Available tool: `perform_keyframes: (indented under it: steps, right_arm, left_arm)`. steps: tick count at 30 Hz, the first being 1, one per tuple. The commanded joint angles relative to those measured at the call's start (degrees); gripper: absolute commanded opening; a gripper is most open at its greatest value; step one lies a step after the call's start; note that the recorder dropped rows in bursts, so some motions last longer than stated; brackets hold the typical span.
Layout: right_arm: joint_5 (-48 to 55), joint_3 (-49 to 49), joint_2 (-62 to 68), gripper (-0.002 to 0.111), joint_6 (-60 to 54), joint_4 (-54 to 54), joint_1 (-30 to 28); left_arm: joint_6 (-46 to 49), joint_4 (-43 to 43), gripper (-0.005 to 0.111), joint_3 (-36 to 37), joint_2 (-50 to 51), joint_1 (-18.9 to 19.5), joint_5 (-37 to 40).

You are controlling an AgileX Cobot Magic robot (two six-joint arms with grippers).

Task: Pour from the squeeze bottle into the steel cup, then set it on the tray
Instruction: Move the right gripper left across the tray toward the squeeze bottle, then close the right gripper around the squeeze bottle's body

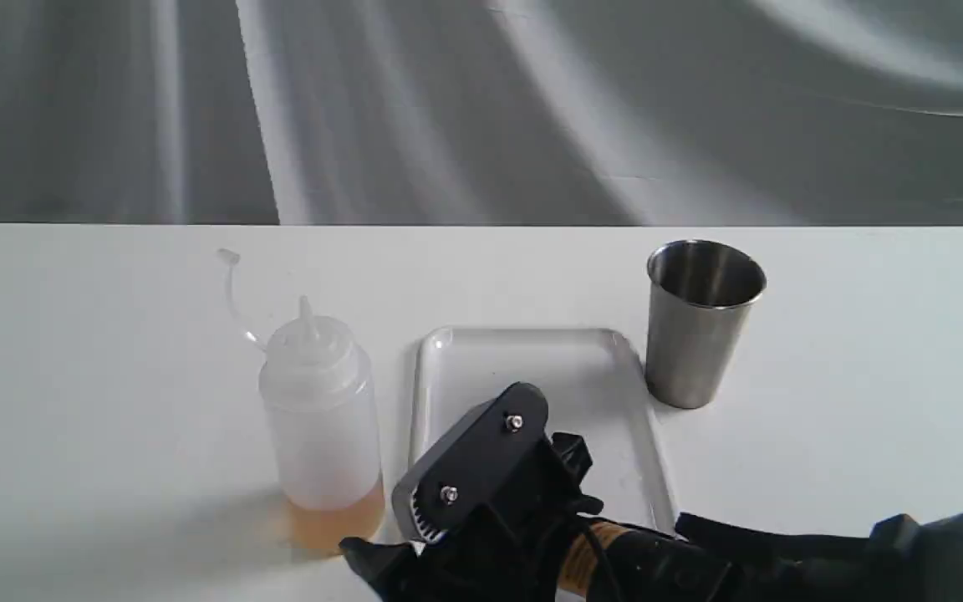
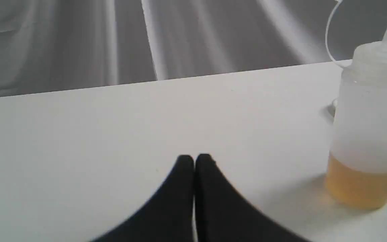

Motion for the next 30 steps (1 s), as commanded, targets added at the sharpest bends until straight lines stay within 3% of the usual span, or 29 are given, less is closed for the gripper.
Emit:
perform_keyframes:
  steps: [1,3,5,14,30]
  right_arm:
    - [-0.3,0.1,-0.2,0.087,0.3,0.3,0.3]
    - [-0.1,0.1,-0.2,0.100,0.3,0.3,0.3]
    - [-0.1,0.1,-0.2,0.102,0.3,0.3,0.3]
    - [-0.5,-0.8,1.5,0.102,0.2,0.8,0.1]
    - [3.1,-16.4,10.8,0.102,0.4,-2.3,-3.6]
  left_arm:
    - [-0.1,0.0,0.000,0.3,-0.1,-0.3,-0.4]
    - [-0.1,0.0,0.000,0.3,-0.1,-0.3,-0.4]
    - [-0.3,0.0,0.000,0.3,-0.1,-0.3,-0.4]
    - [-0.3,0.0,0.000,0.3,-0.1,-0.3,-0.4]
    - [-0.3,0.0,0.000,0.3,-0.1,-0.3,-0.4]
